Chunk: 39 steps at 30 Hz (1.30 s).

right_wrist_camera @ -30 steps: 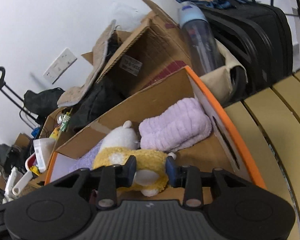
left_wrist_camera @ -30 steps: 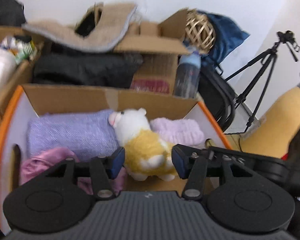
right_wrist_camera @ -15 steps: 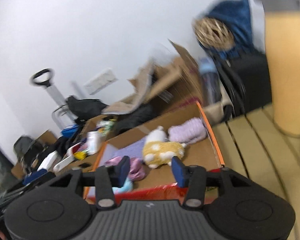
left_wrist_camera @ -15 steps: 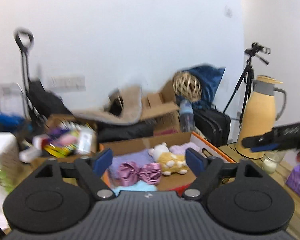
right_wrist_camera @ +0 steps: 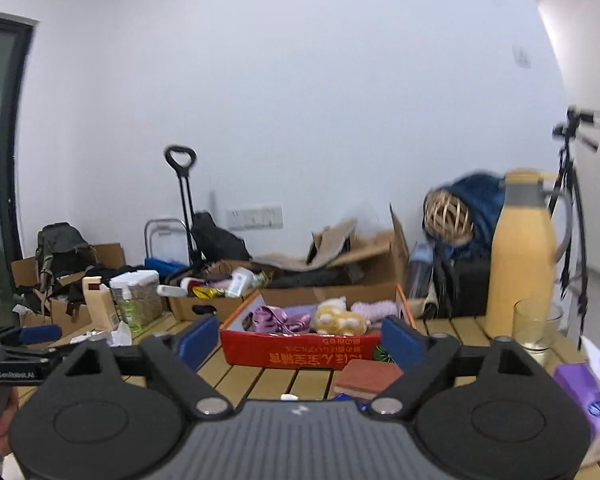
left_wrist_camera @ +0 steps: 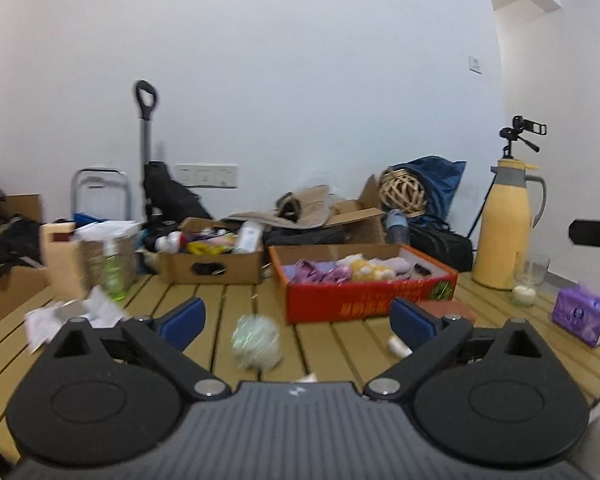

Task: Organize soft objects
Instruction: 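Withdraw both grippers from the box back over the table, then grasp the white foam wedge with the left gripper while the right gripper grasps the white crumpled tissue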

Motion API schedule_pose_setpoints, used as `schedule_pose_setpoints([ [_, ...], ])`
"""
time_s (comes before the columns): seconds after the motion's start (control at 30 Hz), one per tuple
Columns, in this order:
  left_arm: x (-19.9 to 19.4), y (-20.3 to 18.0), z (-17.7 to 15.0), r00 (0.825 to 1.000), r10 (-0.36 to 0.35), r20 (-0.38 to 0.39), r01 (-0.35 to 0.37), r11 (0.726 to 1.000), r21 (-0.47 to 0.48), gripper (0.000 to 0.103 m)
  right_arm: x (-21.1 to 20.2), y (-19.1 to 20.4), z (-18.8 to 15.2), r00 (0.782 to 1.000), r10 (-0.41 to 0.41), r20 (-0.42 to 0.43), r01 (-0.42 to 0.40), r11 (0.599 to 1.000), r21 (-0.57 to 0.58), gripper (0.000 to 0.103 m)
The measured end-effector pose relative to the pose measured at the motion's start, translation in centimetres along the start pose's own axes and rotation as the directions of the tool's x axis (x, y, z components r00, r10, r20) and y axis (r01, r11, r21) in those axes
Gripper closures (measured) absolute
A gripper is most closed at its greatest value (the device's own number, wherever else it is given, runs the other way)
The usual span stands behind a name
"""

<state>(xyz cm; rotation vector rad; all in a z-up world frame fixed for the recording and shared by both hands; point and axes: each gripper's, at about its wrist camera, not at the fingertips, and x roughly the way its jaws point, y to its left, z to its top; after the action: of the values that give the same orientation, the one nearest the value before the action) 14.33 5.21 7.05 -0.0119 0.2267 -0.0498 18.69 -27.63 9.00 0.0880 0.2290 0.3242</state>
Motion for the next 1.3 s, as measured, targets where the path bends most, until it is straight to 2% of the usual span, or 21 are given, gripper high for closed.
schedule_pose_setpoints([
  [0.1, -3.0, -0.2, -1.9, 0.999, 0.054, -0.002, -0.054, 0.999, -0.004, 0.0, -3.1, 2.3, -2.4, 0.999, -0.015, 0.044, 0.017, 0.999, -0.048, 0.007],
  [0.13, -3.7, -0.2, -2.4, 0.997, 0.071, -0.001, -0.071, 0.997, -0.006, 0.0, -3.8, 3.0, -3.3, 0.999, -0.015, 0.043, 0.018, 0.998, -0.059, 0.002],
  [0.2, -4.7, -0.2, -3.2, 0.996, 0.085, -0.016, -0.085, 0.996, -0.017, 0.0, -4.7, 4.1, -5.3, 1.0, -0.009, 0.013, 0.01, 0.998, -0.068, 0.0],
  [0.27, -4.8, -0.3, -3.6, 0.997, 0.067, -0.028, -0.068, 0.997, -0.024, 0.0, -4.8, 4.6, -7.2, 0.999, -0.005, -0.054, 0.003, 1.0, -0.029, 0.0],
  [0.37, -4.0, -0.6, -3.8, 0.997, 0.066, -0.036, -0.066, 0.998, -0.016, 0.0, -4.7, 5.1, -9.0, 0.99, 0.019, -0.141, -0.023, 0.999, -0.023, 0.0],
  [0.47, -2.7, -0.8, -4.4, 0.996, 0.062, -0.07, -0.064, 0.998, -0.029, 0.0, -4.3, 4.9, -9.7, 0.99, -0.027, -0.137, 0.021, 0.999, -0.049, 0.0],
  [0.6, 0.2, -1.3, -5.4, 0.988, 0.054, -0.147, -0.06, 0.998, -0.037, 0.0, -2.8, 3.7, -10.7, 0.984, -0.051, -0.172, 0.052, 0.999, 0.001, 0.005],
  [0.7, 2.4, -2.2, -5.8, 0.985, 0.026, -0.169, -0.03, 0.999, -0.018, 0.0, -0.9, 2.4, -11.4, 0.973, -0.071, -0.22, 0.079, 0.996, 0.029, 0.01],
  [0.77, 4.1, -2.6, -5.9, 0.983, 0.016, -0.183, -0.016, 1.0, 0.001, 0.004, 0.6, 1.6, -11.6, 0.966, -0.065, -0.25, 0.078, 0.996, 0.042, 0.017],
  [0.83, 5.9, -2.8, -5.9, 0.976, -0.003, -0.218, 0.001, 1.0, -0.009, 0.017, 2.3, 0.9, -11.5, 0.961, -0.059, -0.271, 0.074, 0.996, 0.046, 0.021],
  [0.87, 6.8, -2.8, -5.9, 0.971, -0.016, -0.239, 0.01, 1.0, -0.024, 0.02, 3.1, 0.7, -11.4, 0.96, -0.056, -0.275, 0.071, 0.997, 0.042, 0.023],
  [0.93, 8.7, -3.0, -5.9, 0.962, -0.026, -0.271, 0.019, 0.999, -0.028, 0.03, 4.8, 0.6, -11.1, 0.958, -0.047, -0.281, 0.058, 0.998, 0.031, 0.031],
  [1.03, 11.0, -3.5, -6.0, 0.962, 0.016, -0.273, -0.01, 1.0, 0.023, 0.031, 7.9, 0.9, -10.5, 0.954, -0.02, -0.298, 0.025, 1.0, 0.012, 0.035],
  [1.1, 12.7, -3.2, -6.4, 0.954, 0.051, -0.297, -0.042, 0.998, 0.035, 0.031, 10.0, 1.4, -10.4, 0.949, -0.008, -0.316, 0.003, 1.0, -0.017, 0.035],
  [1.2, 15.1, -2.3, -6.7, 0.935, 0.056, -0.351, -0.062, 0.998, -0.006, 0.04, 13.2, 2.3, -10.1, 0.941, 0.012, -0.339, -0.038, 0.997, -0.071, 0.04],
  [1.27, 16.2, -1.5, -6.7, 0.93, 0.025, -0.366, -0.042, 0.998, -0.039, 0.05, 15.5, 2.7, -9.7, 0.935, 0.003, -0.354, -0.042, 0.994, -0.104, 0.041],
  [1.3, 16.8, -1.0, -6.7, 0.921, -0.002, -0.39, -0.027, 0.997, -0.069, 0.058, 16.7, 2.8, -9.5, 0.935, -0.002, -0.356, -0.042, 0.992, -0.117, 0.042],
])
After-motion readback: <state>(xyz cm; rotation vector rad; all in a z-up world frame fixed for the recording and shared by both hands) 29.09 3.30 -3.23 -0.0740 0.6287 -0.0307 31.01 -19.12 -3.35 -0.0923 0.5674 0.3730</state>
